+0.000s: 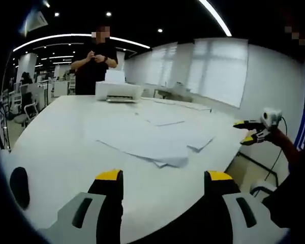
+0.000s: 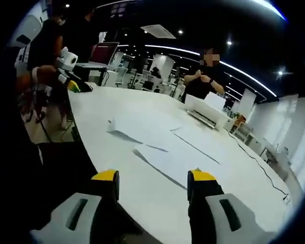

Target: Organize the stack of printing papers by aligning and flattening the scattered papers on the table

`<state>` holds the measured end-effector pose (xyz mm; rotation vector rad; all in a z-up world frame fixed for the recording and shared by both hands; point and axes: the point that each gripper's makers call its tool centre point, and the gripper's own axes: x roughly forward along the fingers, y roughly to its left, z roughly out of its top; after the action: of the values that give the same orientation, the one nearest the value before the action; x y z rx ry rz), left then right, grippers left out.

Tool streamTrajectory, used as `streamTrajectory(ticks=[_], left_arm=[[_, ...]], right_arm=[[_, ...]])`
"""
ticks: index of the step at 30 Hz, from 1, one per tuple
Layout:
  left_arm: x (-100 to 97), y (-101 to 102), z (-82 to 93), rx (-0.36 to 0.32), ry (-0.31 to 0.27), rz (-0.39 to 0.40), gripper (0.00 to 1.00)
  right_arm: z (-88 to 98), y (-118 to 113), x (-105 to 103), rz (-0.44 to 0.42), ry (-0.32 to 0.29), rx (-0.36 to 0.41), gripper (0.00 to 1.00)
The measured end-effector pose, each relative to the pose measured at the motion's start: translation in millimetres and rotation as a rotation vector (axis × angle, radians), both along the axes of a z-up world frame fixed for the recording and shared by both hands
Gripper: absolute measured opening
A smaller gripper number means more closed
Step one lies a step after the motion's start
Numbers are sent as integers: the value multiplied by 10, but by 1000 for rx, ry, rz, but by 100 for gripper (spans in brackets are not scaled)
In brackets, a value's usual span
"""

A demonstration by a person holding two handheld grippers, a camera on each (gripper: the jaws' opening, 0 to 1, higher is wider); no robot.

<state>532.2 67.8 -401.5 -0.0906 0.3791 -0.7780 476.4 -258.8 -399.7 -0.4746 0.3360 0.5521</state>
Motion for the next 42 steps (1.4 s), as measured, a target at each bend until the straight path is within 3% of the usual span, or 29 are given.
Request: streamTrajectory(ticks=[15,29,42], left_arm=[[13,2,-32,6,3,3,67],[0,-31,-31,10,3,-1,66],[-18,-95,67,-4,-43,-27,67]], right_arm=[[-18,135,17,68,-28,-67,48],[-118,108,56,70,-11,-127,47],[-162,256,142,114,-23,-145,46]])
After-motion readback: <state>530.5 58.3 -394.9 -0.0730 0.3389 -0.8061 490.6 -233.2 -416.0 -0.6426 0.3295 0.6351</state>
